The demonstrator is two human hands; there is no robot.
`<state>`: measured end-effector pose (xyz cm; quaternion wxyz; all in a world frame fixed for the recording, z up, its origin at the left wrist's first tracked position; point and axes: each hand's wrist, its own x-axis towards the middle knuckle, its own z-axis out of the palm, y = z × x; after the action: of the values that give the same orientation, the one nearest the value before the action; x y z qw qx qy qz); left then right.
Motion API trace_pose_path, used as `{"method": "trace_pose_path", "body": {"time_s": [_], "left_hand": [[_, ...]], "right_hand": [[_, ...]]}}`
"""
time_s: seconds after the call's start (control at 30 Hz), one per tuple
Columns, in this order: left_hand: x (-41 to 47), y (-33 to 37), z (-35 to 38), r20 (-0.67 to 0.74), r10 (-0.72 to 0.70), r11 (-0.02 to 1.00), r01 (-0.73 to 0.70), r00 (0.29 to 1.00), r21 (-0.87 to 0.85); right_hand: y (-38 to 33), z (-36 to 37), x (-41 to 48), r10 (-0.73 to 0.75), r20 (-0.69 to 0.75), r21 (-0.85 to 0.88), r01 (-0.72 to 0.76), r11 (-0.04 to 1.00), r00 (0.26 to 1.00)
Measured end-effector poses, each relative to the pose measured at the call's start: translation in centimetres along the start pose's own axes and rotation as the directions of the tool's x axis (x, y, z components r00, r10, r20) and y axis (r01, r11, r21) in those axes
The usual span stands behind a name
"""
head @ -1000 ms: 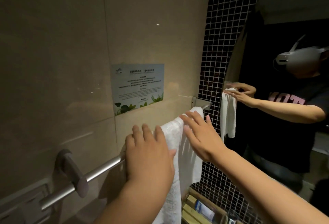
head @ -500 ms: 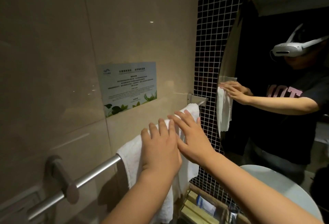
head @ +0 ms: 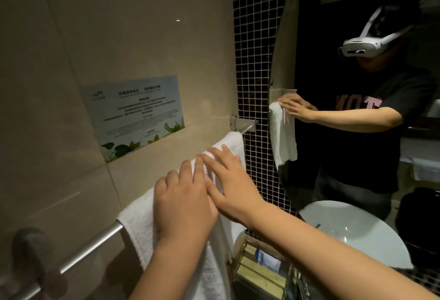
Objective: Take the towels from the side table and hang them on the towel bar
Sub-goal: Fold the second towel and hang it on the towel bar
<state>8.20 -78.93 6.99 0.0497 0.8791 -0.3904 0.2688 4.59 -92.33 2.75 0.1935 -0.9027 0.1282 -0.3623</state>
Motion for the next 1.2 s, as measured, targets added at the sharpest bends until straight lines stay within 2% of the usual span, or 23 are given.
{"method": "trace_pose_path", "body": {"time_s": [0.17, 0.23, 0.3, 0.4, 0.57, 0.77, 1.03, 1.2], "left_hand": [[0.2, -0.3, 1.0, 0.029, -0.048, 0.998, 0.049, 0.998, -0.042], [0.2, -0.3, 1.3, 0.022, -0.041, 0.997, 0.042, 0.999, -0.057], [0.0, -0.4, 1.6, -0.017, -0.043, 0.996, 0.041, 0.999, -0.084], [0.4, -0.2, 1.7, -0.096, -0.069, 0.99, 0.057, 0.993, -0.131], [0.9, 0.2, 2.3, -0.203, -0.12, 0.981, 0.086, 0.972, -0.172], [0.7, 0.8, 2.7, -0.24, -0.206, 0.963, 0.153, 0.949, -0.222], [0.4, 0.5, 2.7, -0.292, -0.114, 0.964, 0.035, 0.95, -0.262], [0.2, 0.0, 3.3, -0.205, -0.098, 0.957, 0.035, 0.974, -0.289]], "right_hand": [[0.3, -3.6, 2.6, -0.032, 0.272, -0.119, 0.066, 0.991, 0.962], [0.5, -4.8, 3.3, -0.057, 0.318, -0.153, 0.11, 0.982, 0.947], [0.3, -4.8, 3.4, -0.095, 0.274, -0.137, 0.137, 0.981, 0.957], [1.1, -3.5, 2.7, -0.119, 0.105, -0.16, 0.135, 0.978, 0.987], [1.7, -1.3, 2.2, -0.122, -0.01, -0.081, 0.121, 0.989, 0.992], [1.7, -0.5, 2.4, -0.095, -0.047, -0.028, 0.094, 0.995, 0.994], [1.5, -0.9, 1.9, -0.074, -0.041, 0.031, 0.075, 0.997, 0.996], [1.3, -1.1, 2.0, -0.064, -0.045, 0.029, 0.065, 0.997, 0.997]]}}
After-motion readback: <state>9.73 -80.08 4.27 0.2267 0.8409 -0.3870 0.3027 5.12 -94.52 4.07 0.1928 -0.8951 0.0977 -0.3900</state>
